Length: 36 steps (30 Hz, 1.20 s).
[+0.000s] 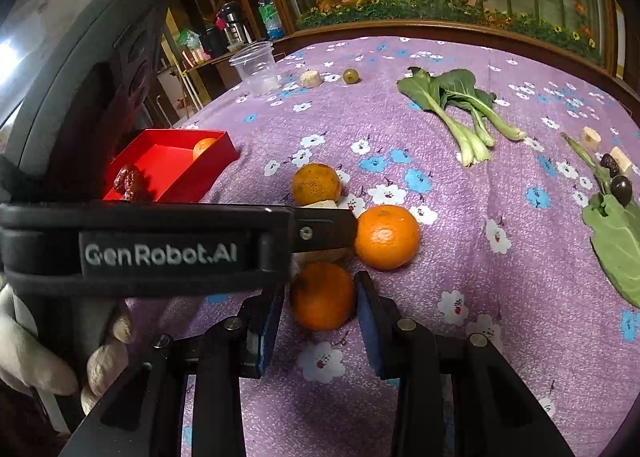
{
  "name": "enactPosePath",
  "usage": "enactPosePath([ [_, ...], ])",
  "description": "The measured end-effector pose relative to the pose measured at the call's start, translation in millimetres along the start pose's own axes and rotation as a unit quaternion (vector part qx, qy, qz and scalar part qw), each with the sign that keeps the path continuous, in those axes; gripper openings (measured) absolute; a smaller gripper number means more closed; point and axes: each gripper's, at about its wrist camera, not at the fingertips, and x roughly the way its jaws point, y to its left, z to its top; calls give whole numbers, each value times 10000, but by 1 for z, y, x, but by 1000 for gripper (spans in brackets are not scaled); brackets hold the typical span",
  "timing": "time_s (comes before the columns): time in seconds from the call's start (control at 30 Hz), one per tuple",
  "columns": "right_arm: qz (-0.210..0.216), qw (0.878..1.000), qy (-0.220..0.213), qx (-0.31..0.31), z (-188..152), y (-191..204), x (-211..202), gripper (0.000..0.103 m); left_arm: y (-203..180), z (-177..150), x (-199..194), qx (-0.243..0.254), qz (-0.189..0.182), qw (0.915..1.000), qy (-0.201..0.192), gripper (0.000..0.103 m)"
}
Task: Organize fruits
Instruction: 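Grasp a beige cube with the left gripper while the right grasps an orange, then carry the cube and orange over the red tray and open both grippers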
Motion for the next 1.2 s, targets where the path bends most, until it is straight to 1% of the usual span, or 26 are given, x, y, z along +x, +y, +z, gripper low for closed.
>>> enactPosePath([
  [0.1,20,10000,-7,23,0,-1,-1,39,-2,-3,-3,80,11,10000,-39,39],
  [0.13,26,10000,-4,31,-1,-1,-1,36,-1,-4,-4,82,8,10000,-47,39],
  [0.27,64,10000,-4,57,-2,-2,-2,35,7,-9,-13,-90,-65,9999,-94,39],
  [0.33,73,10000,-6,57,-3,-1,-2,35,11,-13,-20,-156,-8,9997,-162,39],
  [0.63,152,9999,-72,-20,-8,10,-7,35,40,-29,-65,-585,-4,9969,-535,39],
  [0.83,-60,9999,-74,-84,-12,17,-10,34,54,-39,-98,-711,-39,9939,-844,39],
  [1.2,95,9983,-87,575,-15,16,-29,34,100,-62,-150,-1068,41,9850,-1352,39],
])
